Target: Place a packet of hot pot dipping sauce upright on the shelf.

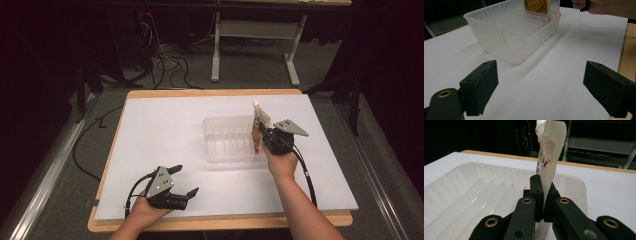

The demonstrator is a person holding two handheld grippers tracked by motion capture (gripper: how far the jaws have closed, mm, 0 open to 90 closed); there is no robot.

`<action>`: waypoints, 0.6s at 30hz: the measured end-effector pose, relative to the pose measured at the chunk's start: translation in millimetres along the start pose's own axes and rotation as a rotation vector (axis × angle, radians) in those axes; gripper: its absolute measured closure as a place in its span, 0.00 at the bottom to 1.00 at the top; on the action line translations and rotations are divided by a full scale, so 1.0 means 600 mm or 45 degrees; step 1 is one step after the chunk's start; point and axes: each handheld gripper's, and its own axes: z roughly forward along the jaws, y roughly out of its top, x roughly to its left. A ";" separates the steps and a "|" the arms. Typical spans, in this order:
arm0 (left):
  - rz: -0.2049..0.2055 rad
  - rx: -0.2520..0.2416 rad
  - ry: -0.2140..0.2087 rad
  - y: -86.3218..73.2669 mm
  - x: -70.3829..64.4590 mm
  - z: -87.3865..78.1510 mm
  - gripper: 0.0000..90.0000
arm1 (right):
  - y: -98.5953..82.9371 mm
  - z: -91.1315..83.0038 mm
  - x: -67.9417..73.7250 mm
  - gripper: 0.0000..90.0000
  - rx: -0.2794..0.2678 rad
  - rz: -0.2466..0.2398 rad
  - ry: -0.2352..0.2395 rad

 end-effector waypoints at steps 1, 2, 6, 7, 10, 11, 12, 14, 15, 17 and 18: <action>-0.001 -0.001 0.000 0.000 0.000 0.000 0.15 | -0.003 0.001 0.000 1.00 0.000 0.003 0.002; -0.001 -0.001 0.001 0.000 0.000 0.000 0.15 | -0.005 0.001 0.001 1.00 0.002 0.003 0.001; 0.001 0.003 -0.001 0.000 -0.001 0.001 0.15 | -0.012 0.001 0.000 1.00 0.002 0.000 0.003; 0.001 0.004 -0.002 0.000 -0.001 0.001 0.15 | -0.013 0.000 0.000 1.00 0.003 0.004 0.007; 0.000 0.003 -0.003 0.000 0.000 0.002 0.15 | -0.016 -0.003 0.001 1.00 0.005 -0.004 0.011; 0.000 0.003 -0.003 0.000 0.000 0.002 0.15 | -0.018 -0.005 0.001 1.00 0.011 -0.005 0.014; 0.002 0.006 -0.002 0.000 0.000 0.001 0.15 | -0.020 -0.006 0.001 1.00 0.008 -0.007 0.016; 0.001 0.005 -0.001 0.000 0.000 0.001 0.15 | -0.026 -0.009 0.002 1.00 0.010 -0.007 0.020; 0.001 0.005 -0.001 -0.001 0.001 0.001 0.15 | -0.028 -0.011 0.002 1.00 0.012 -0.005 0.022; 0.000 0.006 -0.001 -0.001 0.001 0.000 0.15 | -0.032 -0.012 0.001 1.00 0.016 0.003 0.029; 0.000 0.004 0.000 -0.001 0.001 0.000 0.15 | -0.034 -0.013 0.002 1.00 0.018 0.002 0.029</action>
